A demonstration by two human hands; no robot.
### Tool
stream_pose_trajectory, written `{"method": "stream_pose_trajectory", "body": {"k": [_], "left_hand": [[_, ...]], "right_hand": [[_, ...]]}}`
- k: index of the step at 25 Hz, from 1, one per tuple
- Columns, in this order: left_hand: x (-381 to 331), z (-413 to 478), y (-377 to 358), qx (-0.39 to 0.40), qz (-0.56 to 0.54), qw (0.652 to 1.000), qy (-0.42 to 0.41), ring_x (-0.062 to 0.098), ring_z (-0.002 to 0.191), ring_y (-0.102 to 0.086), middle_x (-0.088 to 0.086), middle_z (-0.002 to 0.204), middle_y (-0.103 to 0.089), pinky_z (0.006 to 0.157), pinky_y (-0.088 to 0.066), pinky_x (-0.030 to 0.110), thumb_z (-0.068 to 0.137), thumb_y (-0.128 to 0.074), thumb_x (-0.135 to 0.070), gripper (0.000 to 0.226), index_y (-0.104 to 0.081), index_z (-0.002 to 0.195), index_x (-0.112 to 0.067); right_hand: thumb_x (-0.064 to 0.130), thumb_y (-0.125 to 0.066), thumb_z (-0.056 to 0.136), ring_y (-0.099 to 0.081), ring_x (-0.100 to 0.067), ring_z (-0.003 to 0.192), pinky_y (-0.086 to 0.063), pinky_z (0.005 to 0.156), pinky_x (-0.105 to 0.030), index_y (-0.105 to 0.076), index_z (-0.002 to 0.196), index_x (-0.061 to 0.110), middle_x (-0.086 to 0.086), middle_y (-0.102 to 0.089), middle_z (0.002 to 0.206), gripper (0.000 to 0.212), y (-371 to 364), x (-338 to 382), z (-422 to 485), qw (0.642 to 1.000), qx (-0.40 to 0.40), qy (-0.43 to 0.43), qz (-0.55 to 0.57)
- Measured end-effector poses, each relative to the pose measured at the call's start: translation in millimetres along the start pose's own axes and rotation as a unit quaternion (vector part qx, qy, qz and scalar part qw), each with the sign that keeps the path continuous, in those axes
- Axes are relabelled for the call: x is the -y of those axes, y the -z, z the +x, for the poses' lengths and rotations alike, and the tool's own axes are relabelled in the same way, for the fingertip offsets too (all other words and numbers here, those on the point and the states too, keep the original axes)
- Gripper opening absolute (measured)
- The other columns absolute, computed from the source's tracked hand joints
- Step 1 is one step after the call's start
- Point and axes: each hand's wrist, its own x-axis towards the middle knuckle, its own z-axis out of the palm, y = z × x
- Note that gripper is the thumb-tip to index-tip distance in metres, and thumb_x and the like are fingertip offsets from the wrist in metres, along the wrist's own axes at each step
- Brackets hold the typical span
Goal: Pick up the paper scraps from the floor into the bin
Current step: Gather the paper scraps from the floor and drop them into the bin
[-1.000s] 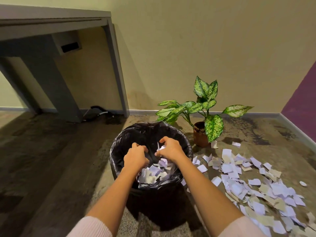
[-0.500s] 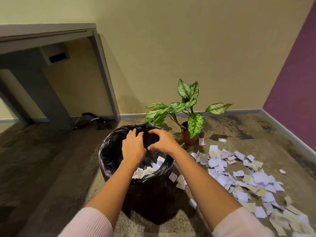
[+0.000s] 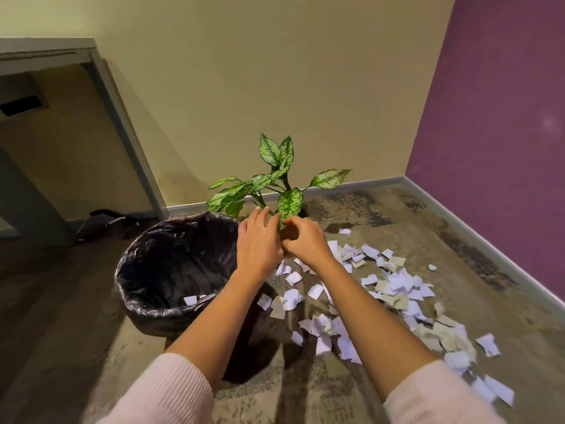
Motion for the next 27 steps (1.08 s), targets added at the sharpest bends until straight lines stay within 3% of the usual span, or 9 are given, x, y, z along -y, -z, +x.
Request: {"method": "stream_pose_trajectory", "body": {"k": [3,11,15,18,23,27], "left_hand": [[-42,-6,-30,0.021,-0.006,0.998,-0.06,0.026,0.148,-0.019,0.008,0.156,-0.031,0.114,-0.023,0.041,0.086,-0.06,-0.025,0.063,-0.036,0.145,-0.023],[-90,-71,-123,0.196,-0.045,0.976,-0.086,0.027,0.145,-0.02,0.009,0.155,-0.027,0.106,-0.034,0.046,0.084,-0.06,-0.023,0.068,-0.032,0.145,-0.019],[-92,-103,-159,0.329,-0.032,0.943,-0.049,0.033,0.147,-0.013,0.012,0.159,-0.014,0.112,-0.028,0.053,0.079,-0.071,-0.046,0.095,-0.016,0.152,-0.02],[-87,-119,-180,0.401,-0.021,0.915,-0.023,0.039,0.148,-0.005,0.012,0.162,-0.003,0.115,-0.023,0.055,0.074,-0.076,-0.052,0.113,-0.004,0.155,-0.023],[-71,-130,-201,0.424,-0.034,0.904,0.033,0.044,0.147,0.0,0.015,0.161,0.005,0.114,-0.024,0.055,0.065,-0.083,-0.052,0.13,0.007,0.155,-0.022],[-65,-126,-216,0.42,-0.059,0.904,0.045,0.045,0.146,0.0,0.024,0.159,0.005,0.118,-0.018,0.05,0.065,-0.084,-0.05,0.133,0.009,0.155,-0.018]], "right_hand": [[0.02,-0.064,0.075,-0.052,-0.029,0.112,-0.05,0.089,-0.042,-0.059,0.118,0.022,-0.01,-0.06,0.117,0.043,15,-42,-18,0.999,-0.01,-0.041,-0.021],[0.022,-0.068,0.075,-0.042,-0.03,0.127,-0.047,0.096,-0.041,-0.052,0.131,0.019,-0.01,-0.052,0.13,0.058,9,-158,-81,0.984,0.045,-0.143,-0.1],[0.031,-0.074,0.073,-0.032,-0.032,0.135,-0.044,0.098,-0.044,-0.042,0.136,0.023,-0.009,-0.039,0.14,0.071,-9,-204,-107,0.965,0.102,-0.194,-0.145],[0.04,-0.078,0.07,-0.018,-0.034,0.141,-0.04,0.103,-0.048,-0.029,0.144,0.026,-0.011,-0.026,0.149,0.09,-23,-234,-124,0.949,0.142,-0.222,-0.176],[0.041,-0.084,0.06,-0.005,-0.04,0.143,-0.032,0.109,-0.053,-0.004,0.15,0.034,-0.015,0.002,0.159,0.121,-34,-263,-139,0.923,0.191,-0.249,-0.224],[0.043,-0.088,0.059,0.005,-0.045,0.145,-0.023,0.112,-0.057,0.008,0.15,0.037,-0.016,0.018,0.159,0.133,-34,-277,-139,0.912,0.207,-0.275,-0.222]]}}
